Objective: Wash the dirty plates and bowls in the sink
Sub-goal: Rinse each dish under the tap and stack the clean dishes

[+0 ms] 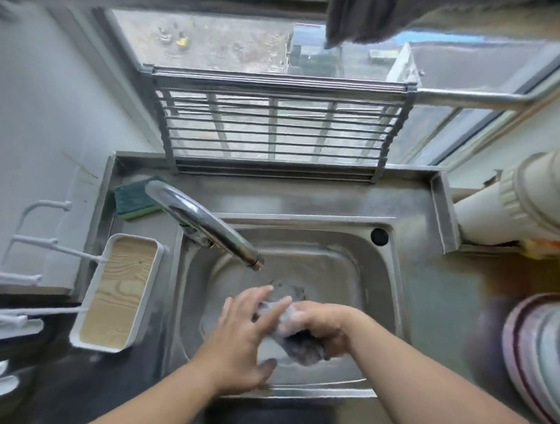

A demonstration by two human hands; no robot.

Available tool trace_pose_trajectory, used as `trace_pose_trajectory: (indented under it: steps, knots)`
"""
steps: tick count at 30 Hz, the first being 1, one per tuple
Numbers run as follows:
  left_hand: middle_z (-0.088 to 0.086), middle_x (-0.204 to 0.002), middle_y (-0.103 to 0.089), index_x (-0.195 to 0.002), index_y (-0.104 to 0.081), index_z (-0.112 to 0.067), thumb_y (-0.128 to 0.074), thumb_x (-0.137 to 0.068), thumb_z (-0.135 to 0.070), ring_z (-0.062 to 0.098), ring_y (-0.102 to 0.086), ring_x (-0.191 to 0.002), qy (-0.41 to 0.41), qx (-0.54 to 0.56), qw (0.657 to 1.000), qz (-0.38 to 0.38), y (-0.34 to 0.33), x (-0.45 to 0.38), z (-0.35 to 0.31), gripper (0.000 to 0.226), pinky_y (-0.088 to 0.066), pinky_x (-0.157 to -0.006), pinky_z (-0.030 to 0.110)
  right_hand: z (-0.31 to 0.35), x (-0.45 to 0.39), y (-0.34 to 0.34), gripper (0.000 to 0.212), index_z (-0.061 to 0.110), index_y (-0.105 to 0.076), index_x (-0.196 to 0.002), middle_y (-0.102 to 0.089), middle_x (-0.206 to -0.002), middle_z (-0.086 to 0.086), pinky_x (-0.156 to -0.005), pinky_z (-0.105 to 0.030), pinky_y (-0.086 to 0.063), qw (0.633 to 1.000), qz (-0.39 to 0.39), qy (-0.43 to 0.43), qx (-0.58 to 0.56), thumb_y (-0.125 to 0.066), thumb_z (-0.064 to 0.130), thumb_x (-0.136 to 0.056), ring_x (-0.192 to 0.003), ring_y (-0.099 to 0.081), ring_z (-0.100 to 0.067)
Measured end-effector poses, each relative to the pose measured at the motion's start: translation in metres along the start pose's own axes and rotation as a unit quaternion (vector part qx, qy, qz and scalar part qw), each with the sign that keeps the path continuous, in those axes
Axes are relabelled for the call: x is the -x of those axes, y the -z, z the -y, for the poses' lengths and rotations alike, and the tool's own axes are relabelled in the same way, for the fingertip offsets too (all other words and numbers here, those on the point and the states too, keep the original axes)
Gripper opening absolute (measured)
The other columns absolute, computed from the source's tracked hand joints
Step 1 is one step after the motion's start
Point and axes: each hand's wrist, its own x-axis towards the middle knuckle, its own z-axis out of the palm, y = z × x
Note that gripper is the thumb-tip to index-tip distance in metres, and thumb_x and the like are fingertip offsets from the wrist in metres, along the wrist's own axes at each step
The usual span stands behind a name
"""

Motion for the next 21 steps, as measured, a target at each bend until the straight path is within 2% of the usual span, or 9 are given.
trace_pose_trajectory:
  steps: [1,2,3,5,7,8,12,19,21]
  knots:
    - [0.005,-0.159,-0.035,-0.161,-0.025,-0.044,-0.065,-0.074,-0.05,0.027,-0.035,-0.146,-0.051,0.014,0.999,-0.006,-0.001,-0.014,-0.012,0.096,-0.035,-0.118,0.04,0.003,0.009,0.002,0.01,0.015,-0.065,-0.087,-0.047,-0.062,-0.008,-0.044,-0.02,-0.035,0.999,0.014,-0.001,0.031,-0.06,0.015,-0.078,-0.046,-0.043,-0.015]
    - [0.006,-0.148,-0.046,-0.154,-0.036,-0.038,-0.064,-0.075,-0.046,0.028,-0.047,-0.134,-0.088,0.016,0.996,-0.02,-0.001,-0.028,-0.023,0.084,-0.047,-0.108,0.036,0.006,0.017,0.002,0.002,0.012,-0.063,-0.08,-0.046,-0.061,-0.011,-0.037,-0.019,-0.034,0.998,0.014,-0.01,0.068,-0.062,0.012,-0.079,-0.043,-0.043,-0.018]
    - [0.005,-0.133,-0.052,-0.143,-0.043,-0.03,-0.063,-0.078,-0.042,0.029,-0.055,-0.119,-0.095,0.004,0.995,-0.03,0.0,-0.039,-0.032,0.069,-0.054,-0.091,0.036,0.008,0.019,0.006,0.008,0.013,-0.062,-0.073,-0.045,-0.061,-0.013,-0.034,-0.019,-0.034,0.993,-0.006,-0.02,0.113,-0.065,0.009,-0.079,-0.043,-0.042,-0.021]
    - [0.006,-0.118,-0.049,-0.126,-0.043,-0.021,-0.06,-0.09,-0.028,0.034,-0.058,-0.104,-0.043,-0.049,0.998,-0.019,0.006,-0.061,-0.044,0.041,-0.046,-0.07,0.041,0.015,0.017,0.011,0.013,0.016,-0.058,-0.067,-0.048,-0.064,-0.016,-0.035,-0.025,-0.042,0.968,-0.086,-0.035,0.233,-0.066,0.009,-0.075,-0.048,-0.045,-0.024]
    - [0.006,-0.122,-0.051,-0.122,-0.043,-0.016,-0.053,-0.097,-0.011,0.034,-0.06,-0.108,0.036,-0.098,0.994,0.019,0.009,-0.083,-0.05,0.028,-0.039,-0.07,0.041,0.022,0.01,0.011,0.011,0.02,-0.056,-0.071,-0.059,-0.072,-0.008,-0.049,-0.044,-0.056,0.921,-0.188,0.001,0.342,-0.065,0.014,-0.069,-0.059,-0.057,-0.027]
    - [0.005,-0.124,-0.054,-0.122,-0.045,-0.015,-0.05,-0.097,-0.007,0.033,-0.063,-0.11,0.059,-0.121,0.99,0.034,0.01,-0.092,-0.049,0.027,-0.041,-0.072,0.04,0.024,0.006,0.01,0.01,0.022,-0.057,-0.075,-0.064,-0.077,-0.004,-0.059,-0.046,-0.06,0.892,-0.226,0.012,0.392,-0.064,0.016,-0.071,-0.07,-0.063,-0.029]
    - [0.002,-0.13,-0.065,-0.132,-0.056,-0.021,-0.049,-0.096,-0.014,0.029,-0.068,-0.116,0.131,-0.132,0.977,0.101,0.004,-0.11,-0.036,0.038,-0.047,-0.078,0.035,0.014,-0.02,0.013,0.028,0.017,-0.069,-0.117,-0.073,-0.117,-0.008,-0.076,-0.033,-0.048,0.782,-0.35,0.008,0.515,-0.054,0.015,-0.093,-0.107,-0.068,-0.034]
    - [0.015,-0.124,-0.071,-0.126,-0.062,-0.013,-0.044,-0.093,-0.014,0.039,-0.066,-0.111,0.204,0.005,0.961,0.184,-0.041,-0.119,-0.014,0.037,-0.046,-0.077,0.033,-0.012,-0.049,0.033,0.029,0.017,-0.073,-0.119,-0.072,-0.124,-0.009,-0.089,-0.039,-0.054,0.749,-0.383,0.004,0.542,-0.054,0.014,-0.097,-0.116,-0.068,-0.036]
    - [0.009,-0.097,-0.074,-0.103,-0.067,-0.011,-0.051,-0.089,-0.007,0.032,-0.068,-0.085,0.248,0.101,0.947,0.176,-0.047,-0.12,-0.017,0.022,-0.043,-0.058,0.026,-0.017,-0.052,0.04,0.027,0.021,-0.074,-0.117,-0.072,-0.122,-0.01,-0.088,-0.039,-0.054,0.754,-0.385,0.013,0.532,-0.06,0.018,-0.094,-0.114,-0.069,-0.036]
